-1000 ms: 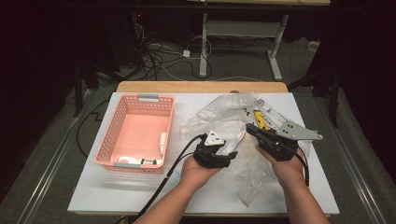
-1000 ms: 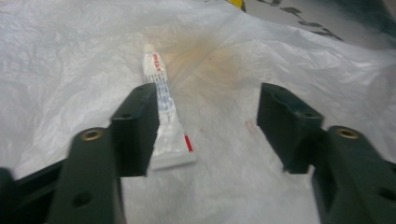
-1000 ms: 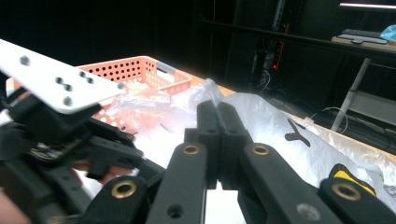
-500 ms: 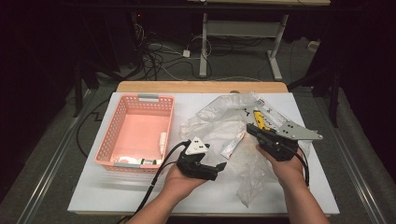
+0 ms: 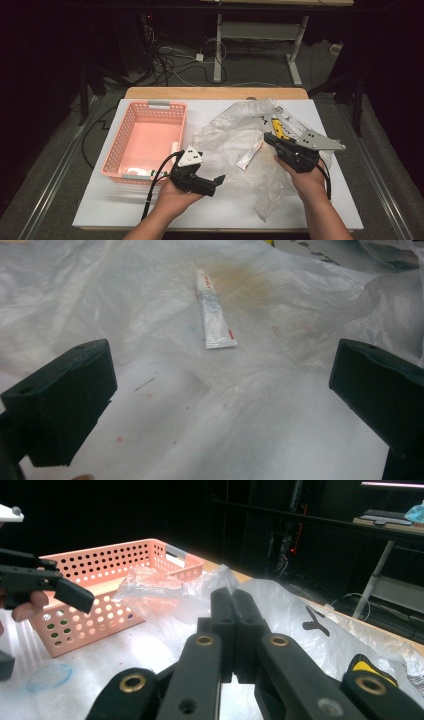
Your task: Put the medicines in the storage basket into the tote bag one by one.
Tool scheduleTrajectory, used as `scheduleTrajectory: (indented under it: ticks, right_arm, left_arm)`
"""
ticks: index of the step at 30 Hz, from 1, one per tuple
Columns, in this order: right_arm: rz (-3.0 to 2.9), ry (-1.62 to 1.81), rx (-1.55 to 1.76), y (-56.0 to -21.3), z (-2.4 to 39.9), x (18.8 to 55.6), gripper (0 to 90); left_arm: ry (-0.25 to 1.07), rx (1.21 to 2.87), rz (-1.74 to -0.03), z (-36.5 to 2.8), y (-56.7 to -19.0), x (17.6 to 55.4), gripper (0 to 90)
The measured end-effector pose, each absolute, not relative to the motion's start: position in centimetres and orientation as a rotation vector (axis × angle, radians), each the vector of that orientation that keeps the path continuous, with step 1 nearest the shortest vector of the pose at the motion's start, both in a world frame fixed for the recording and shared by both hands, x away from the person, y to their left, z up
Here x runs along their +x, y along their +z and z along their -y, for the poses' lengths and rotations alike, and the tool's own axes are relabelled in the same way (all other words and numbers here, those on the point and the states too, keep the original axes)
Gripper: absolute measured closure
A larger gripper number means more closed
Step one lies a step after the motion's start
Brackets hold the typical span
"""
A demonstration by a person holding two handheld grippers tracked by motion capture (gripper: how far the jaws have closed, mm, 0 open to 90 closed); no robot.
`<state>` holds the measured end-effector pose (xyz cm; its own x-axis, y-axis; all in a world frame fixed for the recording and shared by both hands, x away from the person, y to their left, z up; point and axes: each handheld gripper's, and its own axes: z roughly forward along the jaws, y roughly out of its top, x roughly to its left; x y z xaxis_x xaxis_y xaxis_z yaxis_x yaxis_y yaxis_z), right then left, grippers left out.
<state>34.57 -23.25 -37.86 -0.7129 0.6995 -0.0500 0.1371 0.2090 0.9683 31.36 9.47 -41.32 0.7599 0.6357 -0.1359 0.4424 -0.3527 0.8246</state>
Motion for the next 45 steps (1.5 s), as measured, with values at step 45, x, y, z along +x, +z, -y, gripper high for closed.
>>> scheduleTrajectory:
  ticks: [45]
  right_arm:
    - [-1.997, 1.534, 0.773, -37.7, 23.5, 34.6, 90.0]
  left_arm:
    - [0.445, 1.915, -1.155, -22.1, -40.8, 33.3, 0.0]
